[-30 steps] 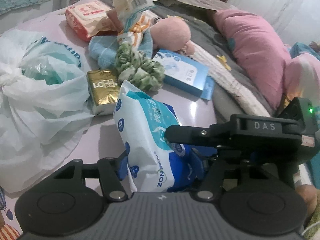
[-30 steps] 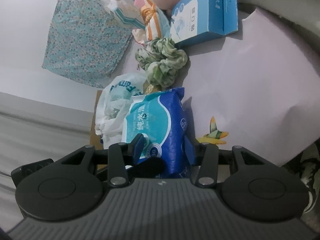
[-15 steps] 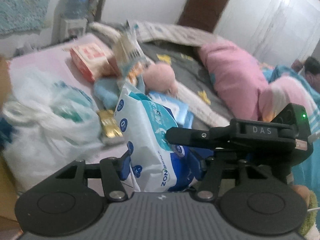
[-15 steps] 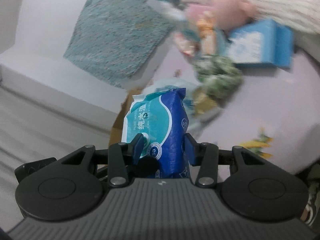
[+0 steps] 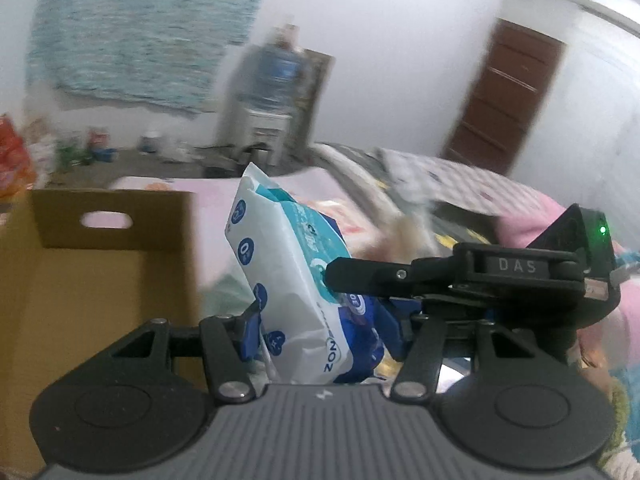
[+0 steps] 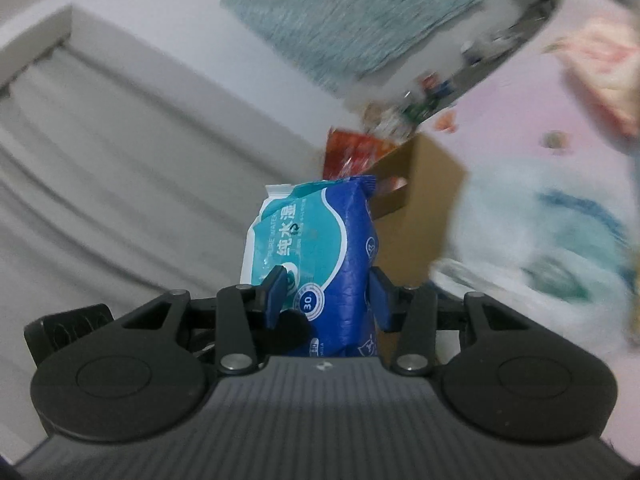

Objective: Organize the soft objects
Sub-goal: 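Carry the blue-and-white wipe pack with the right gripper over the cardboard box, then open the right gripper to drop the wipe pack into the box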

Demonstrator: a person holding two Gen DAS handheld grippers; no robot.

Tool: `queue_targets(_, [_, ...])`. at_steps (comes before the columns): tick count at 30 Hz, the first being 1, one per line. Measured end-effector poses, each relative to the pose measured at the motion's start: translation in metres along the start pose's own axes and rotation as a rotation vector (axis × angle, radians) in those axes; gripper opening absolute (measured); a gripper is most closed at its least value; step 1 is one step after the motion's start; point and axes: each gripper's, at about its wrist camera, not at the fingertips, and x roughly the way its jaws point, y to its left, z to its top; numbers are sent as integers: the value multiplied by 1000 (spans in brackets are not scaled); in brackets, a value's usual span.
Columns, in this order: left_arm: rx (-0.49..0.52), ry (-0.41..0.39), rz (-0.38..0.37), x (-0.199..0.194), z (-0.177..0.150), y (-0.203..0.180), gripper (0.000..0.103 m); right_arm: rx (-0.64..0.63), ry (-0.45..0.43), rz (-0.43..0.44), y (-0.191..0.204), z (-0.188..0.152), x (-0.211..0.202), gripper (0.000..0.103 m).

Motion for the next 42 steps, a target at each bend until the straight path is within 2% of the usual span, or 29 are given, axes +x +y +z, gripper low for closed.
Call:
queue_targets(5, [-114, 42, 43, 20, 34, 71, 58, -51, 125, -37, 26, 37, 82, 44])
queue_targets(11, [-243, 137, 61, 66, 54, 150, 59, -16, 261, -130, 19, 66, 165, 45])
queue_targets(15, [-316, 190, 46, 96, 57, 192, 59, 5, 320, -209, 5, 75, 199, 45])
queue_targets(18, [-326, 205, 26, 114, 58, 205, 59, -1, 335, -257, -4, 85, 213, 45])
queue_targets(21, [-352, 207, -41, 128, 59, 216, 63, -29, 317, -302, -8, 98, 214, 46])
queue_targets(22, [-359, 213, -52, 130, 58, 219, 68, -40, 303, -313, -9, 101, 211, 46])
queue_targets(23, [-365, 222, -49, 137, 57, 221, 80, -45, 286, -313, -11, 103, 208, 46])
queue_targets(24, [-371, 235, -23, 143, 56, 223, 85, -47, 272, -305, -13, 105, 203, 46])
queue_targets(26, [-369, 271, 36, 160, 52, 225, 84, -27, 242, -271, -20, 110, 194, 46])
queue_targets(29, [-401, 331, 72, 179, 45, 231, 80, -5, 213, -246, -27, 115, 181, 46])
queue_targets(33, [-442, 351, 129, 186, 41, 237, 79, -2, 187, -206, -32, 120, 167, 46])
queue_targets(35, [-451, 361, 153, 189, 40, 238, 74, -1, 175, -188, -38, 123, 169, 46])
queue_targets(37, [-464, 377, 147, 193, 39, 240, 66, 2, 166, -170, -37, 121, 162, 46])
queue_targets(41, [-497, 382, 153, 194, 38, 244, 66, 19, 151, -140, -38, 115, 147, 46])
queue_targets(42, [-511, 380, 153, 192, 38, 247, 70, 18, 145, -130, -38, 112, 140, 46])
